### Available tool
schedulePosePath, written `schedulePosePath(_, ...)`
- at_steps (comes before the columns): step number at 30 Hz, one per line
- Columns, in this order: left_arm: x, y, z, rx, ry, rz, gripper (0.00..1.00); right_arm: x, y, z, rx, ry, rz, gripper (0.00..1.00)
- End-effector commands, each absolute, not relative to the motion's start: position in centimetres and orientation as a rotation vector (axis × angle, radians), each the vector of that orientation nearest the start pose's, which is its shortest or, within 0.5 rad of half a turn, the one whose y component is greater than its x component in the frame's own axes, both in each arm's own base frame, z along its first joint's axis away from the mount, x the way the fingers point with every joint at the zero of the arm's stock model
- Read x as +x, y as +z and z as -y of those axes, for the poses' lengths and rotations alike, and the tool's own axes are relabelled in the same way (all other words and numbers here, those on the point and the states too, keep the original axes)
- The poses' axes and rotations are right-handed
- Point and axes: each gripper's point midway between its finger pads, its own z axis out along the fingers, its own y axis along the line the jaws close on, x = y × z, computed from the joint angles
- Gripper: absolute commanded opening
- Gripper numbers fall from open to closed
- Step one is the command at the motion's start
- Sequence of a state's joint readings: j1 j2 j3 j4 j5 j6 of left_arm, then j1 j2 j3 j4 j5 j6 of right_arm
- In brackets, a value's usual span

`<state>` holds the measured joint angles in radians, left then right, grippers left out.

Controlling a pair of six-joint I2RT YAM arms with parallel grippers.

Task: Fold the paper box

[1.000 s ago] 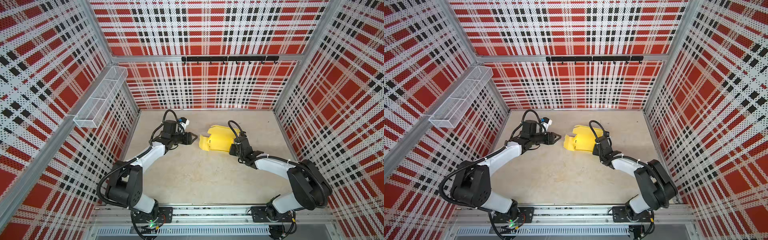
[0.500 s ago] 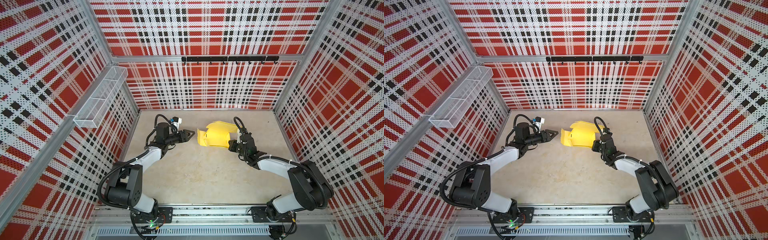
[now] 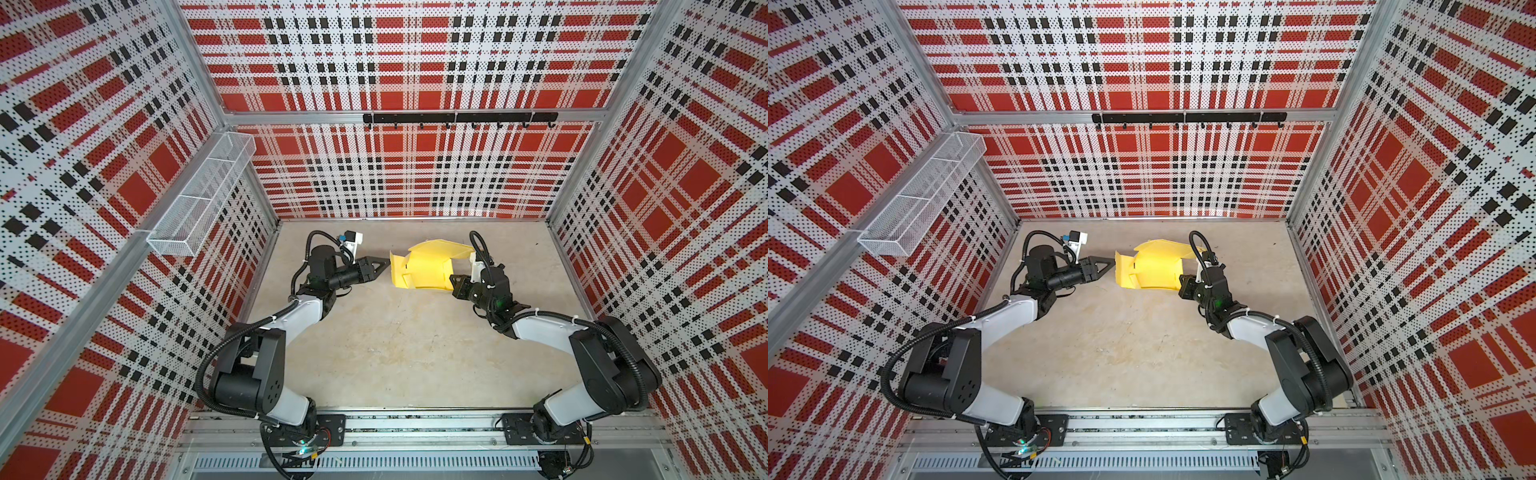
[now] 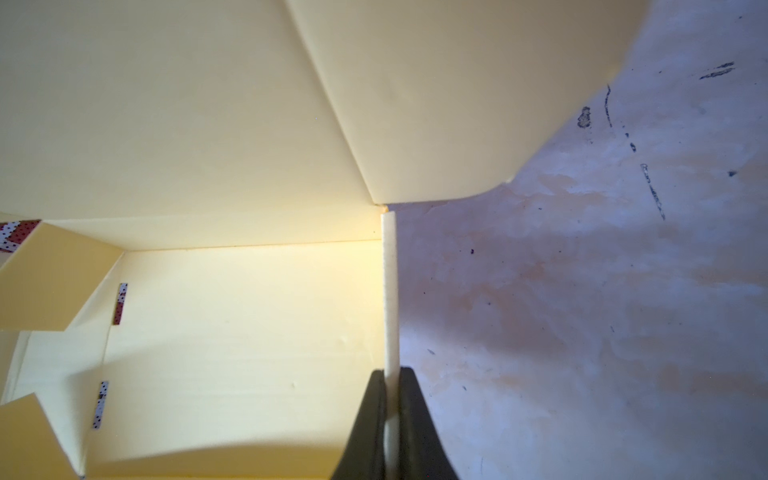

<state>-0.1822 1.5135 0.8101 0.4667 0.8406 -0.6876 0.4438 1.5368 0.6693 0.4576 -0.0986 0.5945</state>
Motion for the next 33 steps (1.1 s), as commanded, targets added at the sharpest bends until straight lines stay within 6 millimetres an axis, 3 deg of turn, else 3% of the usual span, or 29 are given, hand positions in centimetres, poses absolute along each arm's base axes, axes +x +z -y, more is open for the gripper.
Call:
schedulePosePath(1, 38.1, 22.9, 20.5, 0.184, -1.388, -1.900, 0.42, 39.6, 14.3, -21.0, 0.070, 0.787, -2.014, 0.10)
schedulePosePath(9, 37.5, 22.7, 21.4, 0.221, -1.405, -1.898, 0.42, 39.7, 13.4, -21.4, 0.069, 0.800, -2.048, 0.10)
schedulePosePath(19, 37.1, 21.1, 22.4, 0.239, -1.396, -1.939, 0.46, 39.7, 14.2, -21.4, 0.060, 0.795, -2.034, 0.10)
schedulePosePath(28, 37.1, 19.4, 23.1, 0.238, -1.357, -2.005, 0.39, 39.7, 14.8, -21.7, 0.063, 0.804, -2.025, 0.10)
schedulePosePath(33, 36.7, 19.4, 23.7, 0.255, -1.369, -2.012, 0.34, 39.6, 15.0, -21.8, 0.057, 0.795, -2.031, 0.10)
